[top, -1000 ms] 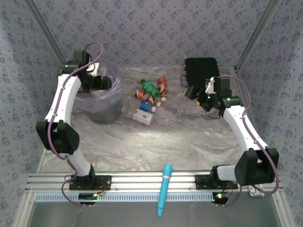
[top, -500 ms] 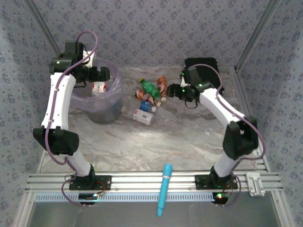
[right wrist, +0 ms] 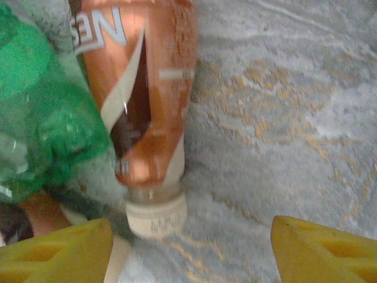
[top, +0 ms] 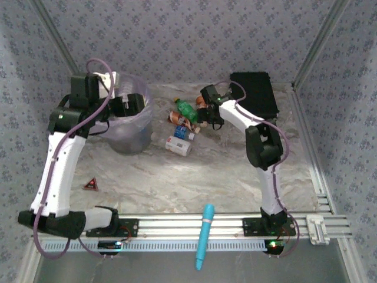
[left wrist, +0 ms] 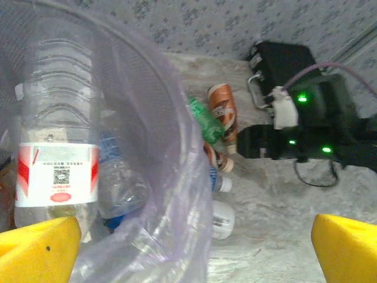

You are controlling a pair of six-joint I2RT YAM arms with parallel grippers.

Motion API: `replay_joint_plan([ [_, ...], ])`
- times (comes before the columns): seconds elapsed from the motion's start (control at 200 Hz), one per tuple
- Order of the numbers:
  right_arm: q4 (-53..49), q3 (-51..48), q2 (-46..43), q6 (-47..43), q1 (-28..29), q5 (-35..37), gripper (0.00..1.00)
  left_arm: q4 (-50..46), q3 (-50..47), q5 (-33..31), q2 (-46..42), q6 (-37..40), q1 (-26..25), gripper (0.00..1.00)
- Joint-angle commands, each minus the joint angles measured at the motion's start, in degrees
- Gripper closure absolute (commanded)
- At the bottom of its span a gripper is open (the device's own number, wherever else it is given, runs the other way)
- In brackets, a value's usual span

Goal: Put the plastic bottles in the bin

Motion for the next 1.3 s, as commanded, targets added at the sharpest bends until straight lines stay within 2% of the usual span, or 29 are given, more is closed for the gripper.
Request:
replay_joint_plan([
  [0.0, -3.46, 6.01, 4.74, 0.56, 0.32, 3.07, 0.28, 3.89, -1.55, 1.83, -2.24, -3.57, -0.14, 0.00],
  [0.295, -5.04, 13.62, 11.73, 0.74, 0.41, 3.38, 0.37, 4.18, -2.48, 2.17, -1.92, -3.66, -0.21, 0.00],
  [0.595, -4.76, 11.71, 10.85, -0.03, 0.10, 4.33, 0.51, 4.73, -2.86, 2.70, -1.20, -4.00, -0.20, 0.00],
  [0.875, -4.26, 7.13, 4.35, -1.44, -0.65, 4.09, 0.59, 7.48, -4.35, 4.93, -1.72, -6.52, -0.37, 0.00],
  [1.069, -4.97, 2.13, -2.79, -2.50, -1.67, 2.01, 0.63, 12.30, -6.26, 4.90, -1.45, -12.15, -0.87, 0.00],
  [1.184, -3.45, -3.83, -9.76, -3.29, -2.43, -1.66, 0.66, 16.51, -5.85, 5.19, -0.70, -14.38, -2.82, 0.00],
  [1.294, 1.56, -11.06, -17.49, -3.64, -3.57, -9.85, 0.68, 19.26, -4.91, 5.73, 0.90, -15.97, -5.53, 0.00],
])
